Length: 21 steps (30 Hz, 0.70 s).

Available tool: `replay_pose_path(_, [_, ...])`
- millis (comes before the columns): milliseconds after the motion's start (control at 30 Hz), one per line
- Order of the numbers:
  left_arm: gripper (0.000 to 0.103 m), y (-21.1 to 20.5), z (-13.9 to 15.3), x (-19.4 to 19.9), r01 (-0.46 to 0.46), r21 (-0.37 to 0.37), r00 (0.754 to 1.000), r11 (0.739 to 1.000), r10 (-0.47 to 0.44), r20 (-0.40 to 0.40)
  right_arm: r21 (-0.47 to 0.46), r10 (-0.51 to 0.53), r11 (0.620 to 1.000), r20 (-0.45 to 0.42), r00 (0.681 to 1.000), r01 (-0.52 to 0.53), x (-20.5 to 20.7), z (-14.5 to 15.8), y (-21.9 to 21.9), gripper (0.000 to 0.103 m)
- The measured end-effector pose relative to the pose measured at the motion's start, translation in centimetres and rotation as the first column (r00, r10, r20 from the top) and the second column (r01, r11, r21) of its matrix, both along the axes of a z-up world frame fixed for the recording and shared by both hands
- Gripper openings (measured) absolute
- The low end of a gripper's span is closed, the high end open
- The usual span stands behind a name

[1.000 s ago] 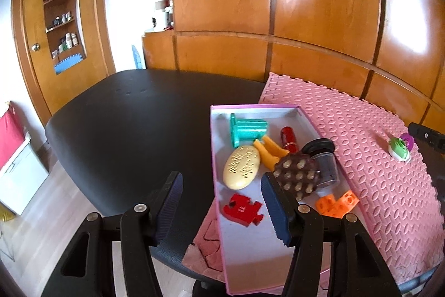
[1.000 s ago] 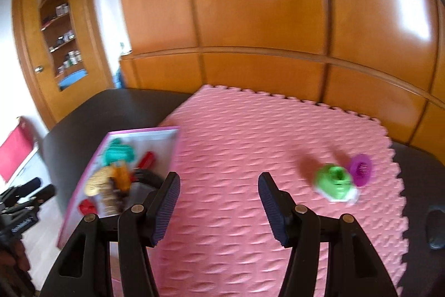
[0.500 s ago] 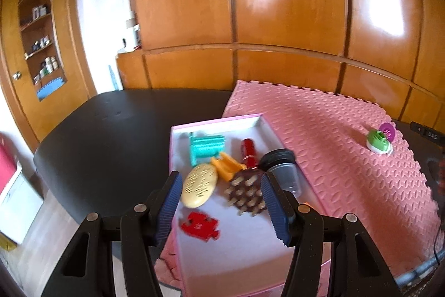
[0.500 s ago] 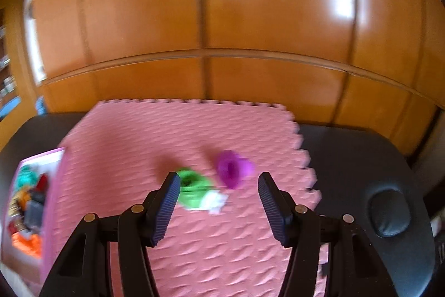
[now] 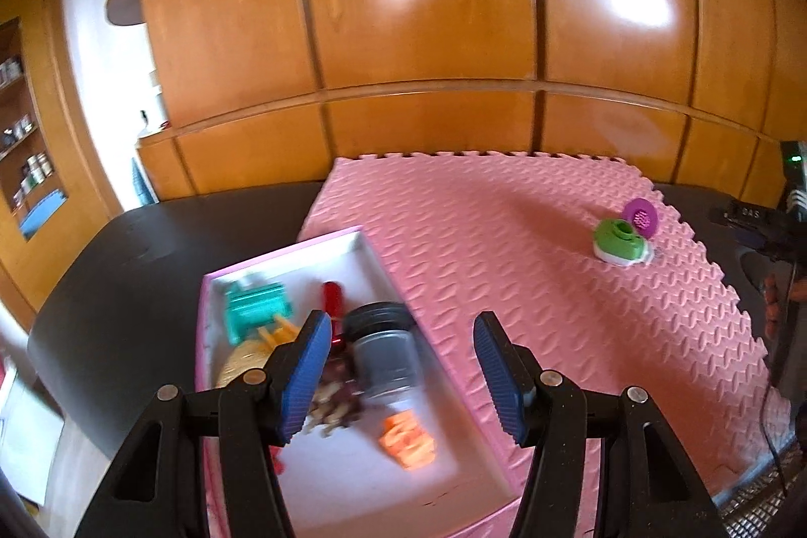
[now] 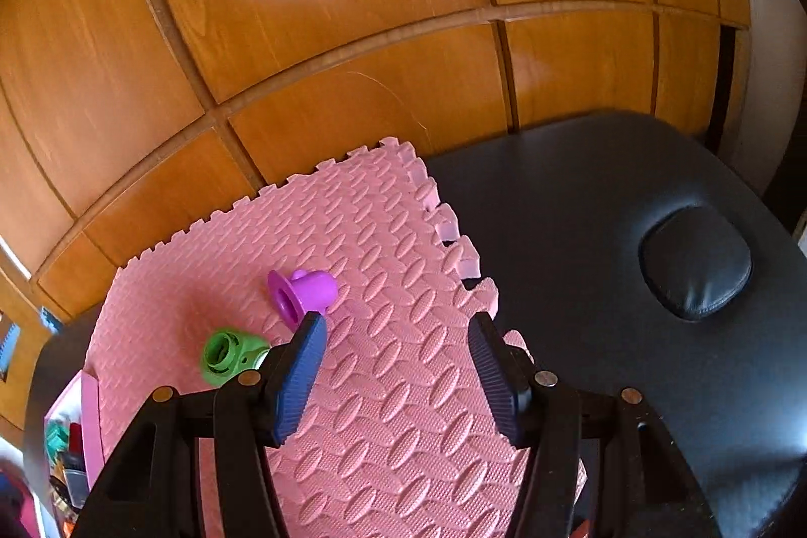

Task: Organize rigid objects
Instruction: 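Move both open tools from the tray back to the green plug and purple cup, then grasp the green plug-shaped device with the left gripper and lift it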

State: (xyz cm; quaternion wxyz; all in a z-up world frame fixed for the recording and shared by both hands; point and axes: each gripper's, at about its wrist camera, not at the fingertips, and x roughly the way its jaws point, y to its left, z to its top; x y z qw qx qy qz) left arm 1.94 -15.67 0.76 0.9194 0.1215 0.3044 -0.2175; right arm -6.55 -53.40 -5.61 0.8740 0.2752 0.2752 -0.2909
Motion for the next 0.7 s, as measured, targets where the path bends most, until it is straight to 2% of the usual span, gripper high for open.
replay_pose_path(300, [0.06,-5.7,-1.2,-0.1,0.107,0.017,0.993,0.994,-0.106,-0.06,0.018,-0.022,1.0,0.045,0.999,0.021,-0.8,0.3,-0.5,0.059])
replay_pose_path(567, [0.06,-12.3,-3.6,0.6,0.22,0.006,0.963,0.976,-0.216,-0.164,0.06,-0.025,0.998,0.073,0.997,0.02,-1.0,0.3,-1.1,0.059])
replay_pose_path(633, [0.066,-13.6,-4.1,0.9,0.237,-0.001,0.954,0.971,-0.233,-0.189,0.067,-0.018,0.998,0.073,0.997,0.013,-0.9,0.3,-1.1,0.059])
replay_pose_path(700, [0.084,-15.0,-4.6,1.3,0.249,-0.019,0.946,0.968,-0.247,-0.21,0.072,-0.01,0.997,0.077,0.997,0.005,-0.8,0.3,-1.1,0.059])
